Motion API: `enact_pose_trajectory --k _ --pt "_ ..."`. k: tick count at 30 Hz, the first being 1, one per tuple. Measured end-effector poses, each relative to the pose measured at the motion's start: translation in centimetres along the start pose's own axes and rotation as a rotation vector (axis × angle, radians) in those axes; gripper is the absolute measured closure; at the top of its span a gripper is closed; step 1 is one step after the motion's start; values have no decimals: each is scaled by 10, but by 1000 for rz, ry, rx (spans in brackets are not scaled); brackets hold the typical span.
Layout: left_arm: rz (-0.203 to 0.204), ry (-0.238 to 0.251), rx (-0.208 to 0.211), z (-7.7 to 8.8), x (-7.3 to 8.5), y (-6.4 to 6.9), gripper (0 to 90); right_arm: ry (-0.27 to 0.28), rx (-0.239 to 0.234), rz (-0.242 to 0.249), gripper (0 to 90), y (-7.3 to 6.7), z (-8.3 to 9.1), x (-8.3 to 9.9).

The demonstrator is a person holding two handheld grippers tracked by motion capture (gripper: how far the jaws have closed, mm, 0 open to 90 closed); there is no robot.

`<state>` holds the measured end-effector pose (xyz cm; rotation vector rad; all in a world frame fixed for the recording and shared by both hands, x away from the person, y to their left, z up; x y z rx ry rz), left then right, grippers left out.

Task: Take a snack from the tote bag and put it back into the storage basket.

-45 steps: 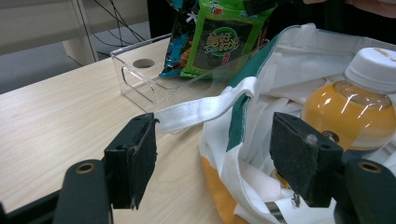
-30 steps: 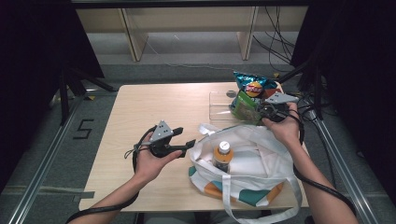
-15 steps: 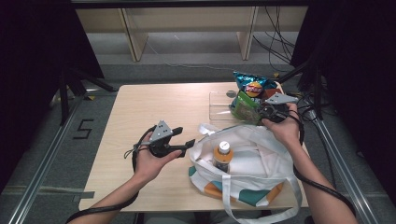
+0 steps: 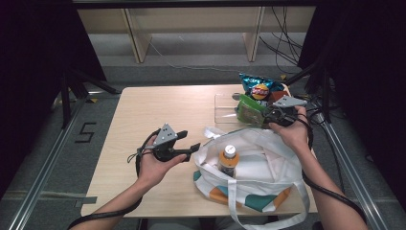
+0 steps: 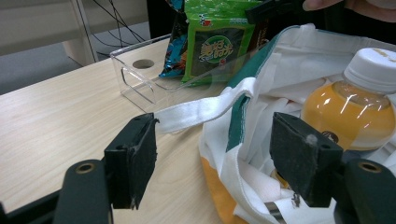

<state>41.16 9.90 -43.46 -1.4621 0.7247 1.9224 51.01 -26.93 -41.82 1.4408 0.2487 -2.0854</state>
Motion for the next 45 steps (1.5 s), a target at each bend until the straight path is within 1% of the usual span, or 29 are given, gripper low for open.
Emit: enact_pose_trajectory --k 2,4,6,7,8,9,10,11,14,17,19,21,22,23,25,27,28,29,30,31,32,34,35,39,40,41,42,43,45 --pt "1 0 0 0 0 0 315 16 7 8 747 1 0 -1" --pt "0 -1 0 0 0 0 315 8 3 13 738 1 1 -2" --pt "-5 -3 3 0 0 0 315 16 10 2 730 -1 1 -2" --pt "-5 -3 3 0 0 0 315 9 8 6 725 -1 2 -2" --pt "0 -2 1 0 0 0 315 25 10 18 720 0 2 -3" --pt "0 0 0 0 0 0 315 24 12 19 715 -1 2 -3" --pt "-1 0 0 0 0 0 315 16 6 7 711 -2 4 -4" --pt "1 3 2 0 0 0 315 30 11 8 708 -3 3 -4" --pt "0 4 6 0 0 0 315 14 -1 23 717 -2 5 -5" --pt "-1 4 6 0 0 0 315 16 0 16 726 -4 5 -5" --pt "2 6 5 0 0 0 315 9 2 28 757 -4 6 -4" --pt "1 3 2 0 0 0 315 3 -2 24 751 -5 6 -3" --pt "0 4 6 0 0 0 315 -1 -3 12 740 -6 7 -3" --pt "-1 4 6 0 0 0 315 7 -5 13 725 -5 6 -3" --pt "-1 4 6 0 0 0 315 24 11 19 710 -5 7 -2" --pt "-1 4 6 0 0 0 315 9 2 16 703 -5 9 -2" --pt "1 5 6 0 0 0 315 26 7 14 696 -5 9 -2" --pt "2 5 4 0 0 0 315 23 4 23 691 -4 11 -3" --pt "-2 1 0 1 -1 0 315 37 9 26 686 -4 11 -3" --pt "-8 2 2 1 -1 0 315 36 8 15 683 -5 13 -4" --pt "-1 3 0 1 -1 0 315 33 2 13 679 -5 15 -4" --pt "-2 4 0 1 -1 0 315 49 7 22 671 -4 17 -5" --pt "-2 4 1 1 -1 0 315 43 -1 11 664 -4 19 -6" --pt "0 6 2 1 -2 0 315 52 3 -2 635 -6 26 -7" --pt "-1 6 2 1 -2 0 315 65 8 3 629 -5 26 -7" --pt "-1 7 2 1 -2 1 315 47 -8 7 622 -3 28 -7" --pt "0 8 3 1 -2 1 315 70 7 -6 611 -4 28 -7" --pt "2 13 8 1 -2 1 315 61 0 -5 602 -3 30 -7" --pt "0 10 3 2 -2 1 315 63 4 -26 579 -5 33 -7"
Point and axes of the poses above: each handheld gripper's, and its own axes: z roughly backward along the jaws, x roughly out of its underside, y roughly to its right, the point moved 2 cm from there along -z, roughly forward along the jaws, and after that the axes turned 6 degrees about y, right-handed, at the moved point
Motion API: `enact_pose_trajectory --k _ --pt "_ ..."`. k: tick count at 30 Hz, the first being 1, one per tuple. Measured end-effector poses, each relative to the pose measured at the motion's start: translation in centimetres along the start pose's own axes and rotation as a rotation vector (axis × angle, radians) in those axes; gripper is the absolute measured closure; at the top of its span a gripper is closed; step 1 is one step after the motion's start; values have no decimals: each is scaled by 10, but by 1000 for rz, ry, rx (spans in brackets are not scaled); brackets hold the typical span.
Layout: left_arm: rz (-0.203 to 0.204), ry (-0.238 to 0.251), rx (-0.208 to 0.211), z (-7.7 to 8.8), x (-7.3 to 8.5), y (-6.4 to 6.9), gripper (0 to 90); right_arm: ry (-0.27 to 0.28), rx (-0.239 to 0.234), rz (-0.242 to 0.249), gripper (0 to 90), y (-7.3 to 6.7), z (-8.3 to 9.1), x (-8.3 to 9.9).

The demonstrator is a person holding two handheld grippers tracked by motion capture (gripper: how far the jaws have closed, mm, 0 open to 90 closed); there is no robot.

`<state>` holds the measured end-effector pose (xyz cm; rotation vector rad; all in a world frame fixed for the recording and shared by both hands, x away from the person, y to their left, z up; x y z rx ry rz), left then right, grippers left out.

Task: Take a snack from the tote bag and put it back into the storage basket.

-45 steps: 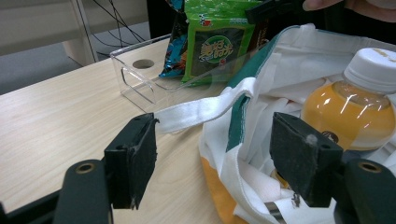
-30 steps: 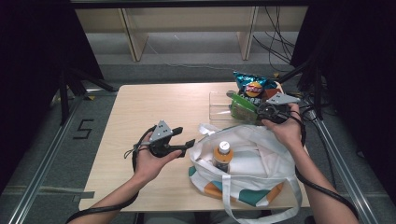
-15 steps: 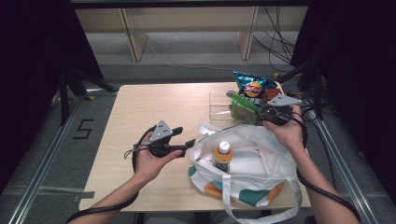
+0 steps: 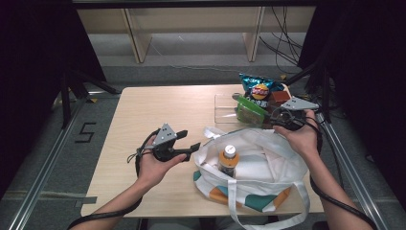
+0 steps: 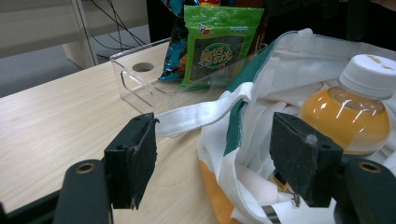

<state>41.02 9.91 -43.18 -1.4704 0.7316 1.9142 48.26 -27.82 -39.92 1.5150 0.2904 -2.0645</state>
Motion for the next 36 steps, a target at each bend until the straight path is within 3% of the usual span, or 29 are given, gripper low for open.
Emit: enact_pose_trajectory --k 6,14,15,17,18,19,21,25,26,27,29,31,33,34,36 --pt "3 1 1 0 0 0 315 27 17 -38 521 2 11 -1" --pt "5 6 2 0 0 1 315 19 4 -113 485 -1 30 1" --pt "4 6 2 0 0 1 315 35 8 -96 483 0 31 2" --pt "4 6 1 0 0 1 315 15 3 -119 479 -3 35 3" --pt "5 5 1 0 0 1 315 32 8 -99 478 -2 37 4" --pt "6 5 1 0 0 1 315 26 0 -125 476 -4 39 5" --pt "6 7 4 0 0 1 315 53 17 -109 474 -4 41 6" --pt "13 15 9 0 -1 3 314 38 7 -147 457 -7 48 8" --pt "13 20 15 -1 -1 3 313 67 19 -126 453 -5 48 8" --pt "11 13 9 0 -2 3 314 38 9 -168 450 -9 51 8" --pt "8 14 13 -1 -2 3 314 54 10 -143 446 -8 52 9" --pt "11 17 16 -1 -3 4 314 52 2 -173 443 -11 54 11" --pt "11 17 18 0 -3 5 313 37 7 -176 442 -11 57 14" --pt "12 26 26 0 -3 5 313 64 25 -186 441 -12 55 16" --pt "10 22 22 1 -4 6 313 43 13 -184 438 -12 58 18"
Point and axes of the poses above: each handheld gripper's, and its own axes: z roughly backward along the jaws, x roughly out of its underside, y roughly to its right, the point moved 2 cm from there along -z, roughly forward along the jaws, and after that the axes turned 6 degrees about y, right-handed, at the moved point
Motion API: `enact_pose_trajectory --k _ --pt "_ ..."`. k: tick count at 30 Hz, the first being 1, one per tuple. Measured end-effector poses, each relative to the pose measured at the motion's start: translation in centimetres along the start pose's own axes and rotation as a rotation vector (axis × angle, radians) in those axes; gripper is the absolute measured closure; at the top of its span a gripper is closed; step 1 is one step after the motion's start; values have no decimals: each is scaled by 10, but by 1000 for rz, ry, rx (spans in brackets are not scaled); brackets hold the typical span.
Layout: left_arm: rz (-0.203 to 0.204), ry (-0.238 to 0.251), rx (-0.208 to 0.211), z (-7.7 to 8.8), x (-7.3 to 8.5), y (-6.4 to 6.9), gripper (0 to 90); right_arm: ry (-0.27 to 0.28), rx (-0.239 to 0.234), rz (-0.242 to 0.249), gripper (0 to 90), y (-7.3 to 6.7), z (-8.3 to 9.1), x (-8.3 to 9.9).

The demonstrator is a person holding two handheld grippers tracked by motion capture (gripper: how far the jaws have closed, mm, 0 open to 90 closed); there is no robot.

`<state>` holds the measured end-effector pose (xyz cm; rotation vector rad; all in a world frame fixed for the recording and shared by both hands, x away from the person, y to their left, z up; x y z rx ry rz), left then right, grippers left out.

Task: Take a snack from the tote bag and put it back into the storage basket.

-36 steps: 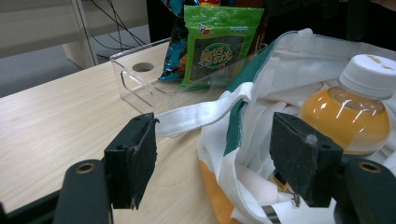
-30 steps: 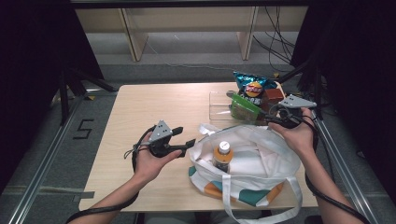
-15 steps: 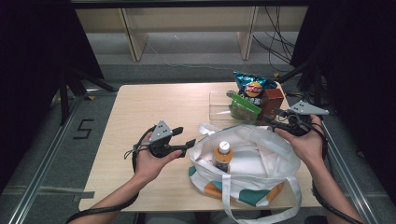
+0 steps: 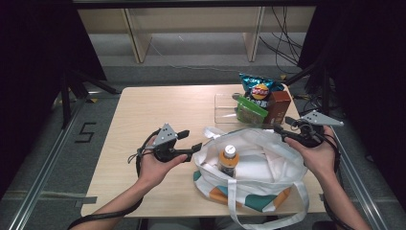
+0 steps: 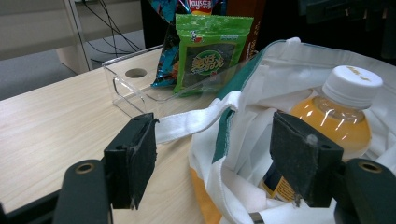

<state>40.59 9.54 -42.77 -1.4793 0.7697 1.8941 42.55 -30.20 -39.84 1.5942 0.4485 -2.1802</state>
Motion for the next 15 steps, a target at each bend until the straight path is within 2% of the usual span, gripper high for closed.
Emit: enact_pose_trajectory --k 3,4,5,6,7,8,9,10,14,15 --pt "-3 -1 -1 1 0 0 313 15 5 -10 435 0 2 3" --pt "2 6 1 1 -1 1 313 -7 6 -11 433 0 4 4" --pt "2 4 -2 1 -2 1 313 5 2 -22 432 -1 5 4" --pt "2 5 0 1 -2 2 313 10 8 -8 432 0 6 4" --pt "3 9 3 1 -3 3 313 16 7 -29 432 -1 8 4" --pt "0 7 7 1 -3 3 313 26 18 -8 431 2 9 4" --pt "0 7 9 1 -3 4 313 22 2 -32 431 1 10 4" --pt "-2 5 11 1 -3 5 313 35 9 -15 431 2 10 4" --pt "11 8 19 1 -3 9 313 36 17 -45 428 1 11 5" --pt "1 8 23 0 -3 9 313 33 22 -47 427 1 12 5"
Point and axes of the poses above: each handheld gripper's, and its own axes: z roughly backward along the jaws, x roughly out of its underside, y roughly to its right, the point moved 2 cm from there along -z, roughly forward along the jaws, and after that the axes turned 6 degrees about y, right-handed, at the moved point
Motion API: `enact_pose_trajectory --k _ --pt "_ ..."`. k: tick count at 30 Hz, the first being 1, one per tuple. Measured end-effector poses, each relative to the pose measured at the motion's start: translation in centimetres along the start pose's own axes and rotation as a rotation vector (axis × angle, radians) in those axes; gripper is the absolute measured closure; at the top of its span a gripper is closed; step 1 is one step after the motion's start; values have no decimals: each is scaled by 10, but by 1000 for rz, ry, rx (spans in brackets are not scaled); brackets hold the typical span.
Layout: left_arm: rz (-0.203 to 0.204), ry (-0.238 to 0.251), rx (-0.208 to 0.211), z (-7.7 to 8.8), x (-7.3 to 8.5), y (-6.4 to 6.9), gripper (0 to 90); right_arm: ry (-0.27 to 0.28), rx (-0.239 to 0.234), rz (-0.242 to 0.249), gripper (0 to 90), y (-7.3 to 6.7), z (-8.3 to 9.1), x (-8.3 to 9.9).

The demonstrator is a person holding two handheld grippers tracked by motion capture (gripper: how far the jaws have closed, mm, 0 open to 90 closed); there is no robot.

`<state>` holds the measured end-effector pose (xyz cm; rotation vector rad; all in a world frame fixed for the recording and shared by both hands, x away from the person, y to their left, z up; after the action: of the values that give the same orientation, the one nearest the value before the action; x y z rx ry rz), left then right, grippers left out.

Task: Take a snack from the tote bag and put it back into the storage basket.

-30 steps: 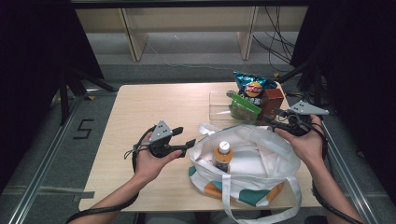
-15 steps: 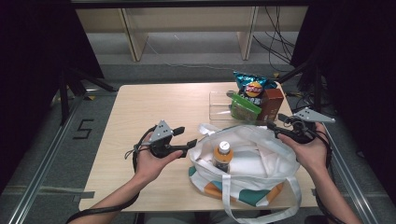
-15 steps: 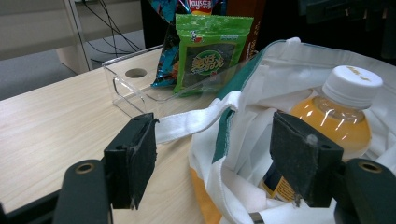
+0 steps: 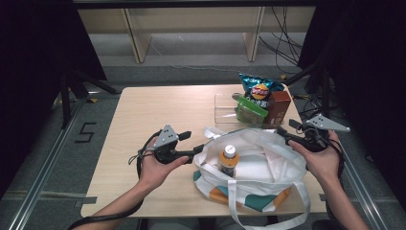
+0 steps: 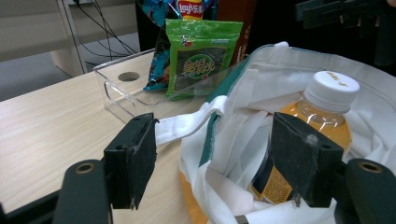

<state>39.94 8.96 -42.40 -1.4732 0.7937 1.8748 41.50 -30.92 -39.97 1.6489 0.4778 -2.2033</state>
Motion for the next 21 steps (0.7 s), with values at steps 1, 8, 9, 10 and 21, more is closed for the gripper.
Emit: enact_pose_trajectory --k 1,8,9,10,21 --pt "-2 1 3 0 0 1 313 -2 -6 1 427 0 0 0" --pt "19 5 16 -1 0 3 313 6 2 39 424 3 -5 3" --pt "17 4 18 0 0 3 313 12 8 8 424 1 -5 4" --pt "17 6 20 0 0 4 313 0 0 13 424 1 -5 4" --pt "28 11 61 -3 -2 18 320 -9 26 10 423 4 -4 5"
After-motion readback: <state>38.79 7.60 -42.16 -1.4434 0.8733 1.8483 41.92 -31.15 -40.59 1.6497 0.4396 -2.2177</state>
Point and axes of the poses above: each handheld gripper's, and its own axes: z roughly backward along the jaws, x roughly out of its underside, y roughly to its right, the point moved 2 cm from there along -z, roughly forward along the jaws, and after that the axes turned 6 degrees about y, right-handed, at the moved point
